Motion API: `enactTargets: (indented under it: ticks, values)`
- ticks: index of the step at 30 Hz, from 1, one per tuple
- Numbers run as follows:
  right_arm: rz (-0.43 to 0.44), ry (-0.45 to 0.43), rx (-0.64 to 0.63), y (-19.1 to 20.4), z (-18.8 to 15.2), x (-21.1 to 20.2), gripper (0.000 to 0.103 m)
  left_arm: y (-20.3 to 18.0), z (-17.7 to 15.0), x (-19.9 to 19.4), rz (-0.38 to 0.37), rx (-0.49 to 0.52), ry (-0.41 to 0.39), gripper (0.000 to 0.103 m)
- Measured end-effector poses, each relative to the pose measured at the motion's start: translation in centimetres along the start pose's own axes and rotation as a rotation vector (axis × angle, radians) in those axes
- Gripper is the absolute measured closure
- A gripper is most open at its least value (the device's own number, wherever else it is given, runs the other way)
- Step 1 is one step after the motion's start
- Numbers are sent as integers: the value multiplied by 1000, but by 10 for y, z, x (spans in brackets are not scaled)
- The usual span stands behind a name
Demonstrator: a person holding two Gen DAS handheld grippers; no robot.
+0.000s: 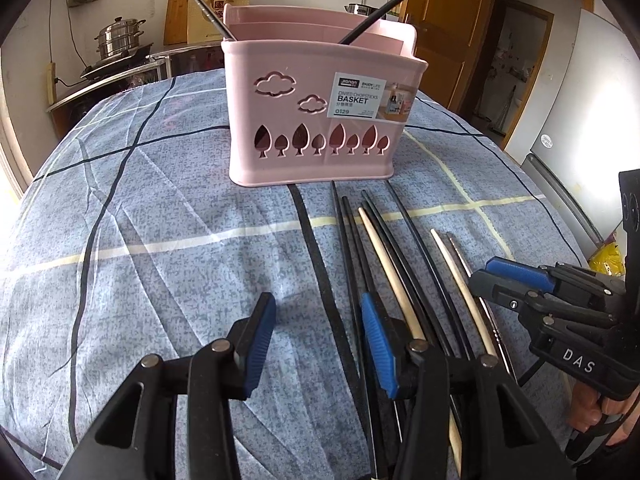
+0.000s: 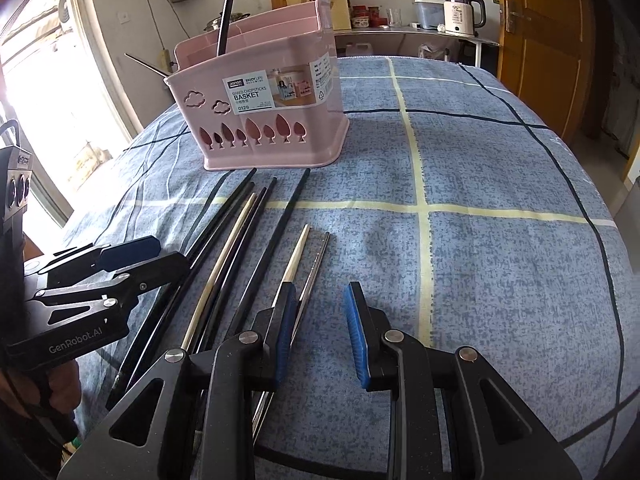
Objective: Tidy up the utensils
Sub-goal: 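Move both open tools back down to the row of chopsticks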
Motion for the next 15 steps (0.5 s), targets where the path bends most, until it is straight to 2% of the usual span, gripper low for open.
enactTargets:
  ticks: [4,8,11,15]
  values:
    - [-15,2,-2,-3,-1,-2,77,4,-6,-3,60,12,2,55]
    - [-27,5,2,-7,-2,-4,82,11,-16,-12,90,-5,0,68]
    - [-32,8,5,-8,0,-3,84,18,-19,-17,93,-26,14,71]
    - [-44,15,10,-7,6,1,84,21,-7,-10,76,-50,43,71]
Point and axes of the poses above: each gripper's, at about its wrist camera, not at the fingertips, and x roughly the way its jaws point, y to its left, z to its top, the point moved 4 cm from there along x, roughly the way its jaws point
